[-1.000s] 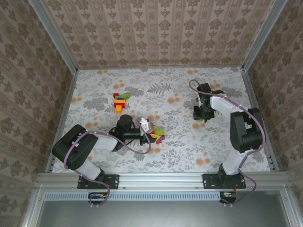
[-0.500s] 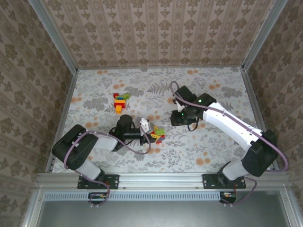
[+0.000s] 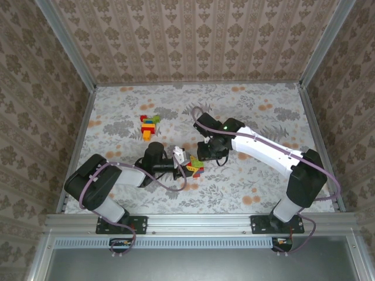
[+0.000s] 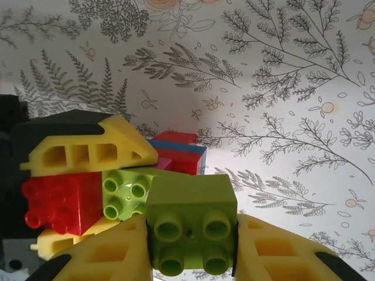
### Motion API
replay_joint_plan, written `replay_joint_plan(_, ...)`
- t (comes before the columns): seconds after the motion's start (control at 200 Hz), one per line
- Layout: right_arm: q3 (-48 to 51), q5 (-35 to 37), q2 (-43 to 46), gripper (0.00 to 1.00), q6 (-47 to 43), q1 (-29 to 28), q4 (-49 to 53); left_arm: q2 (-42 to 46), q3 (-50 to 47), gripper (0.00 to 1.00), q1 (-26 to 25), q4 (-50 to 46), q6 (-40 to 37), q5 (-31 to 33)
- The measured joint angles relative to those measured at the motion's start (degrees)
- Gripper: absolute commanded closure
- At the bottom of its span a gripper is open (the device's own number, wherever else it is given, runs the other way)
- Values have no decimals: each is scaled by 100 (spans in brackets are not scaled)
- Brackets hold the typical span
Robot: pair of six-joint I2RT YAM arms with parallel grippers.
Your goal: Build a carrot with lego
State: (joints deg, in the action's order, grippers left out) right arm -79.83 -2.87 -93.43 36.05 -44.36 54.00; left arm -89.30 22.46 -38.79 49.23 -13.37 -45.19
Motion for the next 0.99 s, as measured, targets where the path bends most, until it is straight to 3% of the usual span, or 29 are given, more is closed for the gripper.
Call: replay_joint_plan(0.995, -83, 295, -197, 75, 85, -315, 4, -37, 0, 77, 0, 48, -44, -4)
